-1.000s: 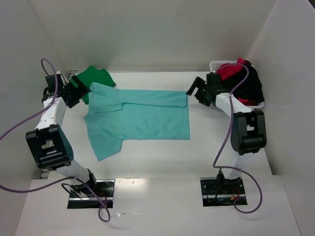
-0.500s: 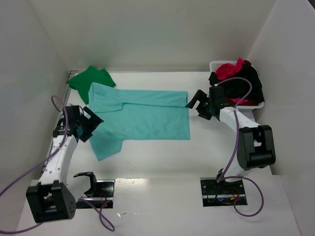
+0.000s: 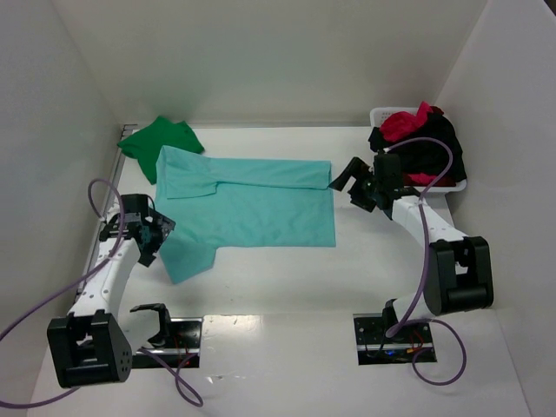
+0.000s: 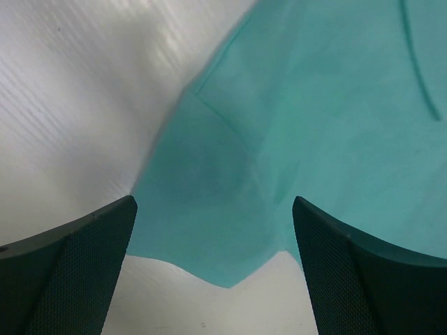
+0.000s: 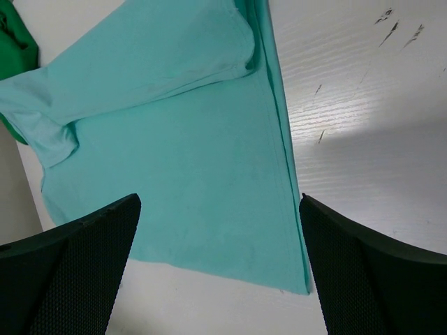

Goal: Fold and stack the t-shirts

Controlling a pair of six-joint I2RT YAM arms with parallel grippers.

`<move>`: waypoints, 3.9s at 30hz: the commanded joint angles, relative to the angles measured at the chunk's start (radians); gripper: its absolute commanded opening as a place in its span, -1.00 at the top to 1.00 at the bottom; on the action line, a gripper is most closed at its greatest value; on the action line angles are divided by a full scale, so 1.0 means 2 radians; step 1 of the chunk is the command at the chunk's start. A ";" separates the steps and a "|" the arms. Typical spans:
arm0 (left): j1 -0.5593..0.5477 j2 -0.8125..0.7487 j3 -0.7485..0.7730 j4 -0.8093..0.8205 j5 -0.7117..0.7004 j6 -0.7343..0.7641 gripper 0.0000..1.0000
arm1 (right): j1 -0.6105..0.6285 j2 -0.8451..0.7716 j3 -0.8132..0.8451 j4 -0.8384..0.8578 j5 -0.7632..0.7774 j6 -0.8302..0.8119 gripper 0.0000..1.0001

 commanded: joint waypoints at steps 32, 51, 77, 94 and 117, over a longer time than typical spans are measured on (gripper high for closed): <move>-0.005 0.018 -0.120 0.059 0.032 -0.093 -0.46 | 0.065 0.062 -0.011 -0.001 0.036 0.092 -0.87; -0.011 0.039 -0.101 0.041 0.032 -0.093 1.00 | 0.065 0.061 -0.049 0.003 0.046 0.140 -0.69; -0.024 0.069 -0.081 0.070 0.031 -0.097 1.00 | 0.101 0.021 -0.103 -0.119 0.082 0.199 -0.81; -0.029 0.073 -0.076 0.070 0.027 -0.093 1.00 | 0.115 0.005 -0.129 -0.115 0.108 0.212 -0.09; -0.029 0.073 -0.001 0.052 0.011 -0.072 1.00 | 0.115 0.030 -0.074 -0.127 0.133 0.190 0.88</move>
